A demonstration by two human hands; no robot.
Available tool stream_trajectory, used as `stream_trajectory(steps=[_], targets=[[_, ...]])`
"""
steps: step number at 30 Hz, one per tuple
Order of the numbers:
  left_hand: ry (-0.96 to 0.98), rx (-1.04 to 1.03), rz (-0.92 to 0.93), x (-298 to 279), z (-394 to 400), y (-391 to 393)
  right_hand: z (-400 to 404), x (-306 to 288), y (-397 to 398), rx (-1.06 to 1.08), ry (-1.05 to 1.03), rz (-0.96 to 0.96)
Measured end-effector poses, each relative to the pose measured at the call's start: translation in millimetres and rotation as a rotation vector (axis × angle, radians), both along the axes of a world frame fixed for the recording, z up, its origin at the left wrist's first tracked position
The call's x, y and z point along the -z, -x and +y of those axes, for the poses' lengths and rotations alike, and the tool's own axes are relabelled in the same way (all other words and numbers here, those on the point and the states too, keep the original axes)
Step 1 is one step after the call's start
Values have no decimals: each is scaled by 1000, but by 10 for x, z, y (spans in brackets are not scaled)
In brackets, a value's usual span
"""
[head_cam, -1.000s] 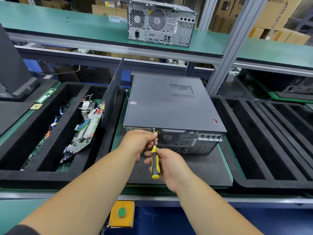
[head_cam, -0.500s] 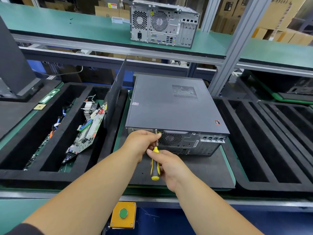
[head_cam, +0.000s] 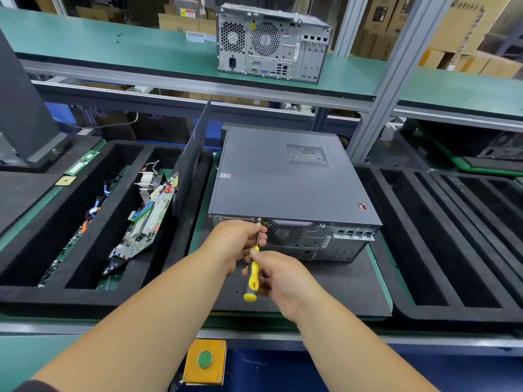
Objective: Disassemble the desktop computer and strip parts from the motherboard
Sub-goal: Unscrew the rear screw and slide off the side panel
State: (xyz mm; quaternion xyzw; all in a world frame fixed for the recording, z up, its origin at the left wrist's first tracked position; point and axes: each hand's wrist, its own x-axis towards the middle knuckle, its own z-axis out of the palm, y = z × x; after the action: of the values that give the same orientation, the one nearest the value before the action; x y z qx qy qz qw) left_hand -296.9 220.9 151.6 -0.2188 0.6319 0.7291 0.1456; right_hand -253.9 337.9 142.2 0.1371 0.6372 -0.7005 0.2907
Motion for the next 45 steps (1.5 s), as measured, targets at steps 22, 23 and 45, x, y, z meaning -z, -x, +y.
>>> stream_trajectory(steps=[22,23,45], targets=[[-198,-43,-21,116,4,25,67,2,-27,-65,69,59],[-262,-38,-47,109,-5,30,59,16,-32,-64,60,70],[-337,-88,-135,74,4,103,17,12,-70,146,300,-178]])
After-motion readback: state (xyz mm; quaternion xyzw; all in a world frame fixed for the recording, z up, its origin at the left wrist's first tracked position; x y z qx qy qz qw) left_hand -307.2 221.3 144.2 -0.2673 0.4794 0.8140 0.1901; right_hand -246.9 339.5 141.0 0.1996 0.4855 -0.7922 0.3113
